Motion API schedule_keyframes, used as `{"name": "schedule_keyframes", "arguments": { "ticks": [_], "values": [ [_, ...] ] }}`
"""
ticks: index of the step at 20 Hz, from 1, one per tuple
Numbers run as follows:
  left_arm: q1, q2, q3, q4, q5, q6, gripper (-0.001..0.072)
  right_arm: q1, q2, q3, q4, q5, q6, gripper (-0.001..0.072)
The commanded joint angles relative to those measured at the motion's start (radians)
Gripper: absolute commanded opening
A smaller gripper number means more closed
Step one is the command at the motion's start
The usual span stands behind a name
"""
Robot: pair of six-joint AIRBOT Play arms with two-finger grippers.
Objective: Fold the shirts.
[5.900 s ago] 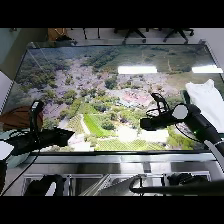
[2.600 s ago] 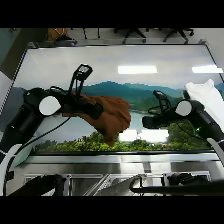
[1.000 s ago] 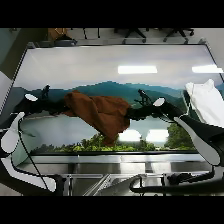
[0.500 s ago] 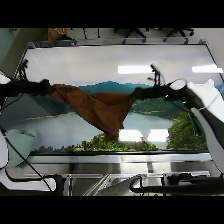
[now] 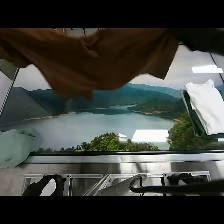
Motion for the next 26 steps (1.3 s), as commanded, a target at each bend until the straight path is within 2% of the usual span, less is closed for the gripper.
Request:
{"name": "schedule_keyframes", "arguments": {
  "ticks": [1,3,6,9,10,13,16,18,20,22,23,26],
  "values": [
    [-0.002,0.143,0.121,0.116,0.037,-0.006,0.001,-0.01,0.139,0.078,-0.15,-0.068,0.004,0.002],
    [-0.002,0.16,0.122,0.15,0.046,-0.005,0.001,-0.01,0.16,0.08,-0.247,-0.076,0.005,0.002],
    [-0.003,0.128,0.012,0.144,0.117,-0.005,0.001,-0.01,0.104,0.068,-0.344,-0.005,0.008,0.002],
    [-0.005,-0.008,-0.117,-0.011,0.121,0.066,0.001,-0.009,-0.016,-0.019,-0.355,0.034,0.011,0.0019],
    [-0.017,-0.07,-0.159,-0.053,0.128,0.092,0.001,-0.009,-0.063,-0.063,-0.355,0.033,0.011,0.002],
    [-0.094,-0.296,-0.26,-0.003,0.199,0.129,0.001,-0.009,-0.238,-0.202,-0.387,0.006,-0.004,0.002],
    [-0.156,-0.567,-0.262,0.006,0.257,0.152,0.0011,-0.009,-0.443,-0.288,-0.431,-0.11,-0.003,0.002],
    [-0.186,-0.756,-0.193,0.006,0.234,0.149,0.0015,-0.009,-0.584,-0.289,-0.429,-0.191,0.009,0.0022],
    [-0.193,-0.898,-0.095,0.006,0.162,0.102,0.0029,-0.01,-0.671,-0.288,-0.398,-0.247,0.008,0.0053],
    [-0.176,-0.969,-0.008,0.006,0.1,0.031,0.0667,-0.013,-0.698,-0.287,-0.397,-0.264,0.008,0.0395],
    [-0.157,-0.985,0.037,0.006,0.053,-0.007,0.0709,-0.019,-0.69,-0.285,-0.397,-0.258,0.008,0.0401],
    [-0.059,-0.976,0.129,0.006,-0.138,-0.107,0.0708,-0.088,-0.596,-0.283,-0.425,-0.174,0.045,0.04]
  ]
}}
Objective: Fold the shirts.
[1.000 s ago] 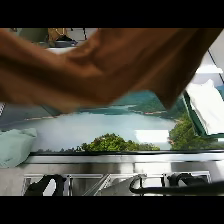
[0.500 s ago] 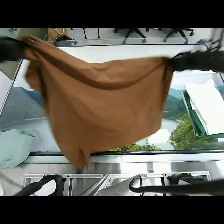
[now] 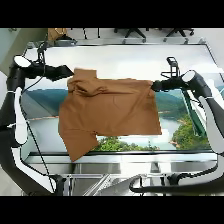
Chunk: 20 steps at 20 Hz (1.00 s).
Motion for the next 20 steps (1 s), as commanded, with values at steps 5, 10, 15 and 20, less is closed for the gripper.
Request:
{"name": "schedule_keyframes", "arguments": {
  "ticks": [5,10,15,20],
  "values": [
    [0.235,0.165,-0.312,0.026,-0.383,-0.106,0.0639,-0.233,0.195,-0.131,-0.047,0.313,0.068,0.0391],
    [0.35,0.409,-0.862,0.224,-0.217,-0.032,0.064,-0.412,0.348,-0.443,-0.046,0.352,0.106,0.0391],
    [0.369,0.457,-1.109,0.18,0.001,-0.001,0.064,-0.445,0.356,-0.557,-0.027,0.377,0.105,0.0391],
    [0.309,0.333,-1.085,-0.008,0.105,0.085,0.0639,-0.394,0.314,-0.62,0.071,0.369,0.056,0.0392]
  ]
}}
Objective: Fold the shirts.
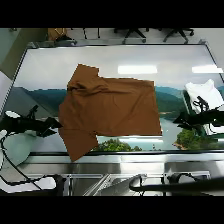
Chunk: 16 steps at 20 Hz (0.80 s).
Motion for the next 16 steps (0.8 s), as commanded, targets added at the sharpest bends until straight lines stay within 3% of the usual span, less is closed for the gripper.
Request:
{"name": "schedule_keyframes", "arguments": {
  "ticks": [1,4,5,6,8,9,10,11,13,16],
  "values": [
    [-0.047,-0.099,0.019,-0.078,0.085,0.047,0.0639,0.049,-0.038,-0.052,0.06,-0.004,-0.033,0.0393],
    [-0.093,-0.169,0.089,-0.077,0.064,0.047,0.0638,0.143,-0.117,-0.062,0.103,-0.017,-0.047,0.0393],
    [-0.101,-0.179,0.109,-0.077,0.056,0.047,0.0597,0.178,-0.143,-0.062,0.135,-0.03,-0.066,0.0393],
    [-0.101,-0.181,0.124,-0.077,0.051,0.047,0.0411,0.207,-0.167,-0.061,0.154,-0.047,-0.072,0.0392],
    [-0.101,-0.18,0.146,-0.077,0.034,0.047,0.0131,0.255,-0.208,-0.061,0.175,-0.057,-0.076,0.0386],
    [-0.1,-0.18,0.161,-0.078,0.013,0.052,0.0012,0.272,-0.221,-0.061,0.198,-0.053,-0.095,0.032],
    [-0.1,-0.18,0.187,-0.079,-0.028,0.059,0.0014,0.28,-0.222,-0.058,0.237,-0.041,-0.132,0.017],
    [-0.101,-0.174,0.218,-0.088,-0.079,0.06,0.0013,0.281,-0.216,-0.038,0.289,-0.01,-0.167,0.0069],
    [-0.101,-0.11,0.278,-0.172,-0.156,0.083,0.0011,0.276,-0.166,0.059,0.344,0.057,-0.187,0.0021],
    [-0.1,0.105,0.417,-0.397,-0.24,0.114,0.0012,0.261,-0.006,0.32,0.35,0.1,-0.187,0.0019]
  ]
}}
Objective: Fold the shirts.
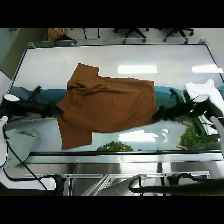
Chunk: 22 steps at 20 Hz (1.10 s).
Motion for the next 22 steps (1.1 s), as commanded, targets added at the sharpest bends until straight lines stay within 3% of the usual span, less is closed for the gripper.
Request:
{"name": "schedule_keyframes", "arguments": {
  "ticks": [1,4,6,8,11,15,18,20,22],
  "values": [
    [0.002,0.232,0.169,-0.264,-0.118,0.034,0.0012,-0.016,0.17,0.287,0.072,0.05,-0.024,0.0019],
    [0.003,0.497,0.356,-0.427,-0.031,0.042,0.0014,-0.031,0.344,0.538,0.115,-0.049,-0.046,0.0019],
    [0.019,0.651,0.454,-0.429,0.085,0.04,0.0014,-0.031,0.448,0.657,0.089,-0.126,-0.046,0.0019],
    [0.089,0.771,0.53,-0.421,0.168,0.014,0.0014,-0.031,0.526,0.737,0.014,-0.205,-0.045,0.0019],
    [0.278,0.86,0.647,-0.42,0.185,-0.026,0.0014,-0.031,0.601,0.824,-0.108,-0.295,-0.042,0.002],
    [0.407,0.817,0.764,-0.423,0.126,-0.102,0.0014,-0.031,0.598,0.858,-0.203,-0.278,-0.036,0.002],
    [0.407,0.694,0.739,-0.472,-0.091,-0.103,0.0014,-0.031,0.499,0.8,-0.231,-0.153,0.015,0.0018],
    [0.337,0.615,0.61,-0.5,-0.136,-0.097,0.0014,-0.031,0.403,0.673,-0.155,-0.117,0.005,0.0018],
    [0.18,0.523,0.448,-0.382,-0.113,-0.035,0.0014,-0.031,0.284,0.518,-0.074,-0.143,-0.062,0.0018]
  ]
}}
